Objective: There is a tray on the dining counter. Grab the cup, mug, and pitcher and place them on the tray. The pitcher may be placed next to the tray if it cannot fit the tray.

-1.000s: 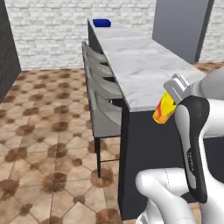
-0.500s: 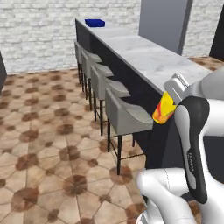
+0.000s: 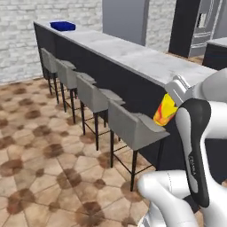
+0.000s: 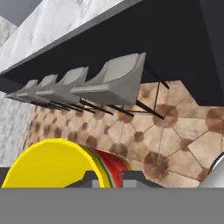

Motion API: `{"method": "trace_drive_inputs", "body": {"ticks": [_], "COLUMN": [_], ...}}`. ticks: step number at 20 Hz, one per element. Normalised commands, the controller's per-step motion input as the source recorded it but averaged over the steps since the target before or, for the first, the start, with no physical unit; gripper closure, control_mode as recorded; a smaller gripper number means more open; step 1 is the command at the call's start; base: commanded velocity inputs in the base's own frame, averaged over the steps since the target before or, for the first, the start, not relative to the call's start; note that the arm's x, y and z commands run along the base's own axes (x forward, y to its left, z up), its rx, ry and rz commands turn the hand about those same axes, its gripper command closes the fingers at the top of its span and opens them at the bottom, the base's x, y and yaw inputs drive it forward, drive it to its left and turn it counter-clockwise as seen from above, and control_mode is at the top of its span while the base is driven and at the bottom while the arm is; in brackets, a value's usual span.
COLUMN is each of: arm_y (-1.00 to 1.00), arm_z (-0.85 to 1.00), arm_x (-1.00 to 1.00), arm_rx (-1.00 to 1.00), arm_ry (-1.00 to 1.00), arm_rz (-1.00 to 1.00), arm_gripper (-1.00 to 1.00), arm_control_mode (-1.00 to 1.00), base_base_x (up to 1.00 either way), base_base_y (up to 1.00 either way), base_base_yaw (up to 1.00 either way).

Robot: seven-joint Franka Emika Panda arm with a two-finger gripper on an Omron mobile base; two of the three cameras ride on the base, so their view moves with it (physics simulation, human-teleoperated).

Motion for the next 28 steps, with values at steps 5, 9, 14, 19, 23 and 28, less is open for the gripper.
{"method": "trace_drive_inputs", "body": {"ticks": [5,9,14,19,23,28], "arm_y": [0.00,0.00,0.00,0.00,0.00,0.00], "arm_z": [0.00,0.00,0.00,0.00,0.00,0.00], "arm_x": [0.00,0.00,0.00,0.00,0.00,0.00], "arm_rx": [0.00,0.00,0.00,0.00,0.00,0.00], "arm_ry": [0.00,0.00,0.00,0.00,0.00,0.00], "arm_rz": [0.00,0.00,0.00,0.00,0.00,0.00], "arm_gripper": [1.00,1.00,1.00,1.00,1.00,1.00], "arm_control_mode": [1.00,1.00,1.00,1.00,1.00,1.00], "base_base_x": [0.70,0.33,0.18,0.03,0.01,0.12], "base_base_y": [1.00,1.00,1.00,1.00,1.00,1.00], "base_base_yaw": [-0.58,-0.61,-0.60,-0.55,-0.50,-0.47]}}
